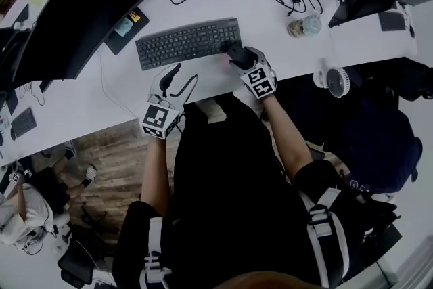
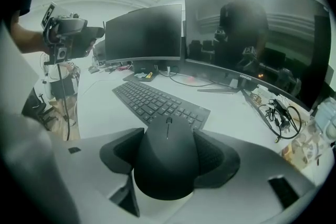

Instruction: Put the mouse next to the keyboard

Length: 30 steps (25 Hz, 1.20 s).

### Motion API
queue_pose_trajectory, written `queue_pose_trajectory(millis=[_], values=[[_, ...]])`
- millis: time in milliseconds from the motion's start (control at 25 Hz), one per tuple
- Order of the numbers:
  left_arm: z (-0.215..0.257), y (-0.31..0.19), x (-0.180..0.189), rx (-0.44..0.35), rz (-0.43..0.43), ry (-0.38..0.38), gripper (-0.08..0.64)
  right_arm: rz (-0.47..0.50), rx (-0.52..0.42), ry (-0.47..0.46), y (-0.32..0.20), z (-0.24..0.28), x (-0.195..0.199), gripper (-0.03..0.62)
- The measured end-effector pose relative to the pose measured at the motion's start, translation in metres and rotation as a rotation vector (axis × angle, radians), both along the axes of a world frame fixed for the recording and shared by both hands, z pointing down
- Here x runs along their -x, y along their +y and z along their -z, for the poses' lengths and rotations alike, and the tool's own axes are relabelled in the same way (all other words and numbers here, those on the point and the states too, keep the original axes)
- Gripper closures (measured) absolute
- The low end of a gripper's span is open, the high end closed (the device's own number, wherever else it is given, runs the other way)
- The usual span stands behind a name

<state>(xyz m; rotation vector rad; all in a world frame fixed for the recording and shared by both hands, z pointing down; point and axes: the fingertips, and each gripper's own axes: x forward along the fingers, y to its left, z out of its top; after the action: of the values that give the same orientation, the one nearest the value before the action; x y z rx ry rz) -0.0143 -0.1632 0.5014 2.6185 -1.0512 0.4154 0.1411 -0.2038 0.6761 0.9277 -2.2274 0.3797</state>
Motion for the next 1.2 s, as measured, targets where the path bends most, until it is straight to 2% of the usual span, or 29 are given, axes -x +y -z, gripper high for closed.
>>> queue_pose_trajectory(millis=[240,680,1200], values=[[-0.001,-0.012,-0.02,-0.006,0.003,-0.015,0.341,-0.059,-0.002,-0.017,-0.022,-0.005,-0.028,0.299],[-0.003,-0.029,-0.037,0.009,0.047,-0.05,0.341,-0.105,0.023,-0.004,-0.053,-0.022,-0.059,0.298],[0.0,-0.046,-0.047,0.002,0.135,-0.079,0.341,-0.099,0.08,0.019,-0.076,-0.051,-0.081,0.298]])
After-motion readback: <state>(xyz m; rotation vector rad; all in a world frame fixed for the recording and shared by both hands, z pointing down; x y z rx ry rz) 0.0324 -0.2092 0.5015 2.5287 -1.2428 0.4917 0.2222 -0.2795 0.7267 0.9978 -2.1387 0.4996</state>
